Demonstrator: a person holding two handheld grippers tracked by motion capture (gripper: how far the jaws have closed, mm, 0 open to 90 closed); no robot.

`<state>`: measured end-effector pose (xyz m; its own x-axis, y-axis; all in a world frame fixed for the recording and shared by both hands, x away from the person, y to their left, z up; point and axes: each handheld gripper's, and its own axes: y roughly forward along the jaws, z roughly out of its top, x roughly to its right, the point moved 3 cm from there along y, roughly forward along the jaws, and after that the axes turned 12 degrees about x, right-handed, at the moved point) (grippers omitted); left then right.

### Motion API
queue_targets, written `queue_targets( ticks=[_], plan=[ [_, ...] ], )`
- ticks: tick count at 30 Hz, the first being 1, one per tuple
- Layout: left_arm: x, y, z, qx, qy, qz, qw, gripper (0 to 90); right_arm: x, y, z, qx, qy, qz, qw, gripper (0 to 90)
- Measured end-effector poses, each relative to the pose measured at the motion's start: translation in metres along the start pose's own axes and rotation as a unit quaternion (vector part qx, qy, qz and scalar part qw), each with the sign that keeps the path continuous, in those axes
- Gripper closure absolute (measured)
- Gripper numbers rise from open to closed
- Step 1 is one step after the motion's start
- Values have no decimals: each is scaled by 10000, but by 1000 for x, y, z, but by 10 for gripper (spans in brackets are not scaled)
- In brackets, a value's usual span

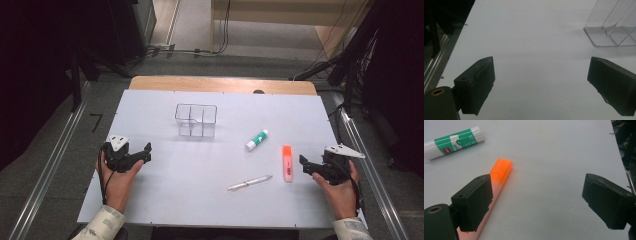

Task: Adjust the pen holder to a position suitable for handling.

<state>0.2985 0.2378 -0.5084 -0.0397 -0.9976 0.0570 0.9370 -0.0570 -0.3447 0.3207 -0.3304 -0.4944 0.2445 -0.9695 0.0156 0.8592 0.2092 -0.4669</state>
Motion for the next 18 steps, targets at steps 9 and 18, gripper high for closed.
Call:
queue_targets(
  ticks=[9,18],
  plan=[
    [-2,7,3,109,-56,163,9998,250,-13,8,8,-4,19,225,9997,169],
    [-4,22,8,5,-131,63,9999,763,-53,29,26,-117,-399,583,9974,640]
  ],
)
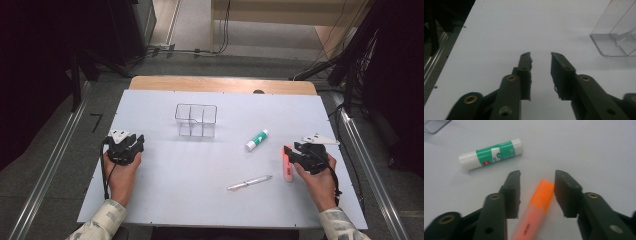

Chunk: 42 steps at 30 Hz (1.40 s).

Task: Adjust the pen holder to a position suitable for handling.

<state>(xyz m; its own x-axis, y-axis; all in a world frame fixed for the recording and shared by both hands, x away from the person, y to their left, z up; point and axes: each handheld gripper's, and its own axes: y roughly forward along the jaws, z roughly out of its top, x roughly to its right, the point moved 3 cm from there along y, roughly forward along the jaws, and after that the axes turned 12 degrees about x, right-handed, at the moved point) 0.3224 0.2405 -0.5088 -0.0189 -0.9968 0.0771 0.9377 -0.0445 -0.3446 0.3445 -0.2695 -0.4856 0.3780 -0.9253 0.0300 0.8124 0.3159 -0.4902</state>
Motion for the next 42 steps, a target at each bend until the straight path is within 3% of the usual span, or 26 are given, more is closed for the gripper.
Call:
queue_targets(
  ticks=[3,5,8,15,22,32,37,42],
  plan=[
    [1,9,3,-21,-46,-28,10000,882,-14,10,11,111,-129,97,9998,821],
    [4,16,6,-30,-6,-56,10000,900,-24,17,19,187,-203,156,9995,879],
    [9,27,13,39,223,-6,9997,900,-44,34,32,267,-303,333,9986,880],
    [32,61,24,-17,346,-51,9994,900,-100,86,56,249,-276,761,9964,879],
    [59,75,38,72,116,-509,9986,900,-142,113,70,189,-450,912,9946,879],
    [79,80,42,56,145,-932,9955,900,-157,125,73,134,-496,1032,9933,879],
    [81,82,41,47,170,-909,9957,900,-161,129,72,132,-504,1060,9930,879],
    [86,81,41,-38,114,-1014,9948,900,-158,129,70,109,-528,1031,9932,880]
  ],
)
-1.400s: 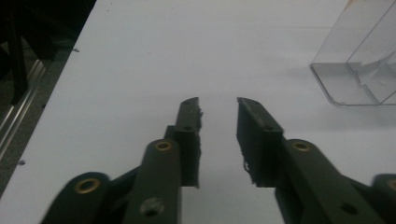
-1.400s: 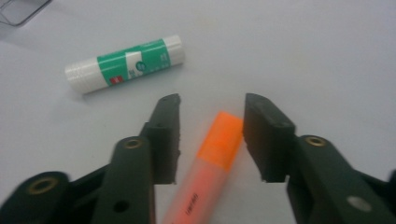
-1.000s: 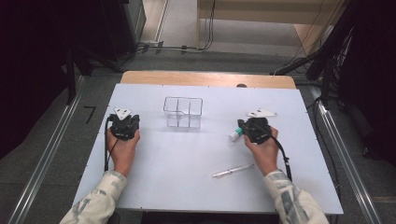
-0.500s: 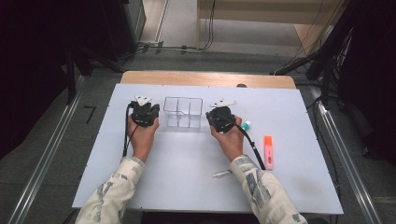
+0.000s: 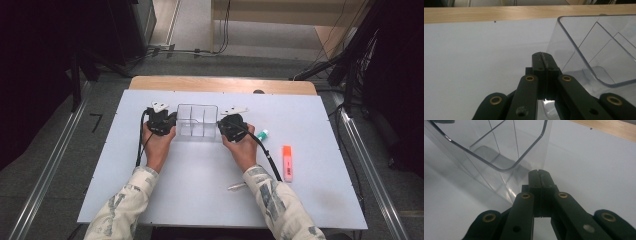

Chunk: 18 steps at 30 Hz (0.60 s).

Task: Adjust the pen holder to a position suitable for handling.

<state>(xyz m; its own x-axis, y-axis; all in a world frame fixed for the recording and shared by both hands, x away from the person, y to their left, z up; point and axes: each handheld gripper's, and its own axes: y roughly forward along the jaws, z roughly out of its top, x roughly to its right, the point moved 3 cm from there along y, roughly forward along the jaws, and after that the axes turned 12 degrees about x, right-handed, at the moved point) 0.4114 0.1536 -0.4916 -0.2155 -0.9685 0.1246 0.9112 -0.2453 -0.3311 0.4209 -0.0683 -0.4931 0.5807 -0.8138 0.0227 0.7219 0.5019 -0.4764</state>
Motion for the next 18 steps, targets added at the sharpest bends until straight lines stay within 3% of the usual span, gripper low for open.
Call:
queue_targets(
  ticks=[4,13,18],
  plan=[
    [16,3,0,-59,57,-141,9999,900,11,-9,-4,-2,21,-118,9999,880],
    [69,14,0,-2,189,-425,9989,900,48,-39,-21,2,225,-452,9987,879],
    [84,20,-1,68,182,-488,9986,900,63,-51,-27,19,334,-534,9980,880]
  ],
)
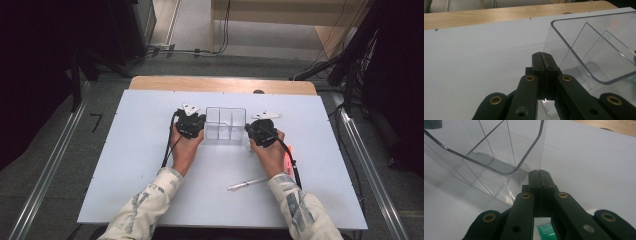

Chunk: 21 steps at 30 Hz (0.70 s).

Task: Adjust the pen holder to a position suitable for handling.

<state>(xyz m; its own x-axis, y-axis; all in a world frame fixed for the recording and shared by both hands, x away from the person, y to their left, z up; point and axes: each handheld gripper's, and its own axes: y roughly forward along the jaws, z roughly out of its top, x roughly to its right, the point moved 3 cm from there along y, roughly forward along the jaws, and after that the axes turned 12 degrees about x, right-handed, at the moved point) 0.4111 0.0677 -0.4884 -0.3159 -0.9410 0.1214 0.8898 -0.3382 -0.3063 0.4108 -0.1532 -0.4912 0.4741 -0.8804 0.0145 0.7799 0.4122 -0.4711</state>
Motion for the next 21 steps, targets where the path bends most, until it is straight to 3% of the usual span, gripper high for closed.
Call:
queue_targets(
  ticks=[9,12,15,19,21],
  plan=[
    [8,1,2,21,40,-41,10000,900,11,-5,0,40,70,-47,10000,878],
    [4,-4,5,44,27,-44,10000,797,13,-7,1,56,72,-122,9999,813],
    [-2,-15,7,136,-24,8,9999,768,19,-12,1,89,119,-210,9997,753],
    [-13,-32,6,271,-132,108,9995,589,27,-24,2,185,208,-250,9993,657],
    [-18,-41,5,328,-87,193,9992,504,31,-32,3,253,173,-273,9992,582]
  ],
)
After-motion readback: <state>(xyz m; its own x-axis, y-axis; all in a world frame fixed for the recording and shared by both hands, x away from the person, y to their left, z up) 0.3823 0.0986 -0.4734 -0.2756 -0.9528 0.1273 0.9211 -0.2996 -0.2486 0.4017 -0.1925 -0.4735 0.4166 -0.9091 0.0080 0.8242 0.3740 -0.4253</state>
